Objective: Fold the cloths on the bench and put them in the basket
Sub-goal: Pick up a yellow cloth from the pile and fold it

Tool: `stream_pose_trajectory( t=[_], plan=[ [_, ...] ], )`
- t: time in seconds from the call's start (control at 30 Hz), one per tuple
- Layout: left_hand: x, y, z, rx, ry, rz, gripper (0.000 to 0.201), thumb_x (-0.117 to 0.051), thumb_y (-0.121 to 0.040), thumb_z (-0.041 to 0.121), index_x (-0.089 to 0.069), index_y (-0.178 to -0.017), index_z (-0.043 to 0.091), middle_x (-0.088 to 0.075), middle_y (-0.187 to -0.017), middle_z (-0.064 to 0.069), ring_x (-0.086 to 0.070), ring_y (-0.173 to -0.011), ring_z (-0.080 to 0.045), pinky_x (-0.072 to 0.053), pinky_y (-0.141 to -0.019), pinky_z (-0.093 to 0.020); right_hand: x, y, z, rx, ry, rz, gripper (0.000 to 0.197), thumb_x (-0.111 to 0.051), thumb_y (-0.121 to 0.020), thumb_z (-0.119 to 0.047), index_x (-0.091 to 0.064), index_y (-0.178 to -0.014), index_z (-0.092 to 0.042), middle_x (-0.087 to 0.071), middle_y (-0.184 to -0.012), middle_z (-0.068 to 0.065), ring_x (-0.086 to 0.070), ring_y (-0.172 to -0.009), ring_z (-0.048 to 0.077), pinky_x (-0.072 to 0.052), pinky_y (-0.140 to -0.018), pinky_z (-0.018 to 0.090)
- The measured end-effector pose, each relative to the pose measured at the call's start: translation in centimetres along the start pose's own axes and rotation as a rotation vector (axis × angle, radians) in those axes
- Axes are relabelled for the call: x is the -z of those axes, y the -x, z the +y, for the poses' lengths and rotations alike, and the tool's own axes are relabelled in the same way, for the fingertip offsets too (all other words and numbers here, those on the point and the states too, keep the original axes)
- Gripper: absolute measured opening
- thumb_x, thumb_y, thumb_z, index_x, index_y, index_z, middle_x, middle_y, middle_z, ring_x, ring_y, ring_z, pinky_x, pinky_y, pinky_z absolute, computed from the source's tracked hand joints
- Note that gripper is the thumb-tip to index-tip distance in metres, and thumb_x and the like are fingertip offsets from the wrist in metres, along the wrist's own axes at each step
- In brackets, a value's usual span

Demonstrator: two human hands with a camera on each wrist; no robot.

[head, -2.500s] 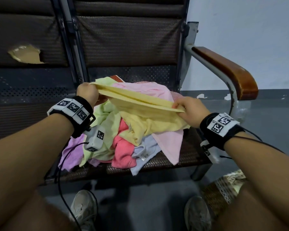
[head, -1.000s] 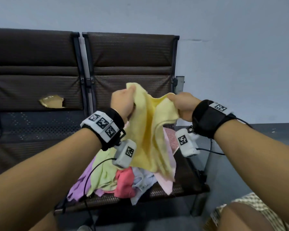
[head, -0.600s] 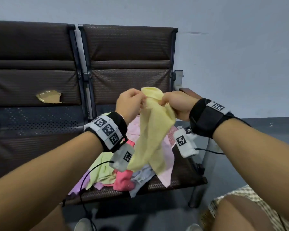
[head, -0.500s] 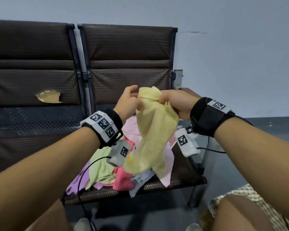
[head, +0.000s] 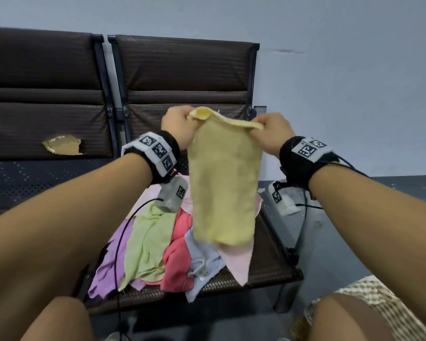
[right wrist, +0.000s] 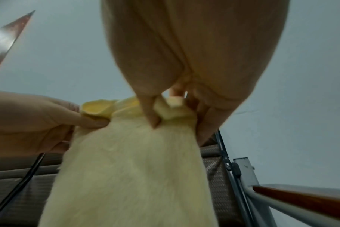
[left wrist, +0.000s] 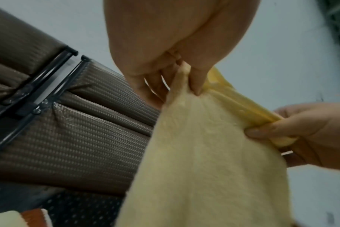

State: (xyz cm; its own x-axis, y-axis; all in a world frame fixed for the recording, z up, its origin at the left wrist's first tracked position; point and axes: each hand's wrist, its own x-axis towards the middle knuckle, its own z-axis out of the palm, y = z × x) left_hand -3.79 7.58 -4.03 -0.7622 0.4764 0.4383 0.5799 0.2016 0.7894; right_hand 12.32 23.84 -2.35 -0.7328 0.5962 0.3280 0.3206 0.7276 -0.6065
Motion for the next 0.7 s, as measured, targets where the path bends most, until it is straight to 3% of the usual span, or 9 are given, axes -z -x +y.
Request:
stream_pose_trajectory(
  t=[0.07,0.13,0.23,0.3,0.4,0.5,0.53,0.6,0.7],
  plan=[
    [0.5,-1.6,1.1,-0.016,0.146,0.094,0.009,-0.072,-0.084,0.03,-0.074,-0.086,0.021,-0.073,-0.08,0.003,-0.07,-0.083,-0.018,-0.058,-0.071,-0.035,0.5,-0.8,-1.0,0.067,-0.092,0.169,0.013,-0.058,-0.091,-0.022,-0.071,-0.089,-0.022,-0.069,-0.088,-0.001,-0.064,-0.088,0.02,-0.043,-0.072,0.024],
    [1.3,-2.3,2.0,-0.045,0.3,0.146,0.005,-0.076,-0.081,0.025,-0.074,-0.084,0.023,-0.073,-0.079,0.006,-0.069,-0.077,-0.011,-0.059,-0.068,-0.033,1.0,-1.2,-2.1,0.145,-0.138,0.232,0.014,-0.056,-0.091,-0.023,-0.07,-0.091,-0.026,-0.067,-0.086,-0.007,-0.061,-0.085,0.015,-0.041,-0.067,0.023],
    [2.2,-1.6,2.2,-0.083,0.433,0.128,0.013,-0.079,-0.076,0.015,-0.074,-0.082,0.025,-0.074,-0.082,0.003,-0.068,-0.078,-0.009,-0.057,-0.068,-0.028,0.8,-0.8,-2.4,0.198,-0.221,0.226,0.012,-0.054,-0.091,-0.024,-0.066,-0.09,-0.026,-0.061,-0.081,-0.014,-0.057,-0.08,0.01,-0.04,-0.065,0.021],
    [2.3,0.1,0.8,-0.07,0.433,0.039,0.018,-0.081,-0.075,0.009,-0.073,-0.082,0.023,-0.073,-0.082,0.001,-0.066,-0.075,-0.008,-0.055,-0.067,-0.024,0.0,0.3,-1.5,0.189,-0.206,0.152,0.014,-0.054,-0.092,-0.023,-0.067,-0.092,-0.02,-0.063,-0.084,-0.009,-0.058,-0.082,0.013,-0.044,-0.069,0.027],
    [1.9,4.1,-3.2,0.044,0.28,-0.203,0.015,-0.083,-0.077,0.009,-0.073,-0.084,0.019,-0.07,-0.072,0.005,-0.062,-0.064,-0.003,-0.052,-0.06,-0.021,-2.2,2.8,1.4,0.177,-0.001,-0.131,0.019,-0.054,-0.094,-0.02,-0.071,-0.096,-0.013,-0.069,-0.092,0.002,-0.063,-0.082,0.016,-0.049,-0.071,0.023],
    [1.4,8.2,-7.6,0.118,-0.022,-0.48,0.007,-0.077,-0.085,0.015,-0.071,-0.086,0.012,-0.063,-0.069,-0.001,-0.056,-0.062,-0.014,-0.047,-0.06,-0.03,-5.2,5.9,4.7,0.098,0.136,-0.511,0.021,-0.057,-0.096,-0.022,-0.072,-0.098,-0.008,-0.071,-0.094,0.007,-0.066,-0.085,0.02,-0.053,-0.079,0.036],
    [1.2,9.4,-8.7,0.138,-0.1,-0.584,0.008,-0.074,-0.088,0.014,-0.067,-0.088,0.01,-0.061,-0.072,-0.009,-0.055,-0.065,-0.02,-0.049,-0.062,-0.035,-6.3,7.0,5.7,0.058,0.131,-0.63,0.021,-0.058,-0.097,-0.022,-0.072,-0.096,-0.007,-0.068,-0.092,0.005,-0.065,-0.079,0.016,-0.054,-0.075,0.034],
    [0.7,11.5,-10.2,0.185,-0.209,-0.813,0.009,-0.068,-0.092,0.013,-0.06,-0.091,0.01,-0.059,-0.084,-0.017,-0.057,-0.072,-0.027,-0.055,-0.066,-0.044,-8.2,9.0,7.5,-0.064,0.035,-0.829,0.017,-0.06,-0.098,-0.02,-0.069,-0.086,-0.012,-0.064,-0.078,-0.005,-0.061,-0.065,0.005,-0.052,-0.06,0.021],
    [0.1,13.4,-10.9,0.334,-0.18,-1.078,0.008,-0.066,-0.094,0.014,-0.059,-0.094,0.013,-0.061,-0.09,-0.013,-0.063,-0.078,-0.025,-0.06,-0.065,-0.04,-10.0,10.8,9.6,-0.224,-0.084,-1.001,0.014,-0.063,-0.097,-0.017,-0.066,-0.084,-0.013,-0.063,-0.066,-0.005,-0.058,-0.054,0.007,-0.046,-0.051,0.019]
  ],
)
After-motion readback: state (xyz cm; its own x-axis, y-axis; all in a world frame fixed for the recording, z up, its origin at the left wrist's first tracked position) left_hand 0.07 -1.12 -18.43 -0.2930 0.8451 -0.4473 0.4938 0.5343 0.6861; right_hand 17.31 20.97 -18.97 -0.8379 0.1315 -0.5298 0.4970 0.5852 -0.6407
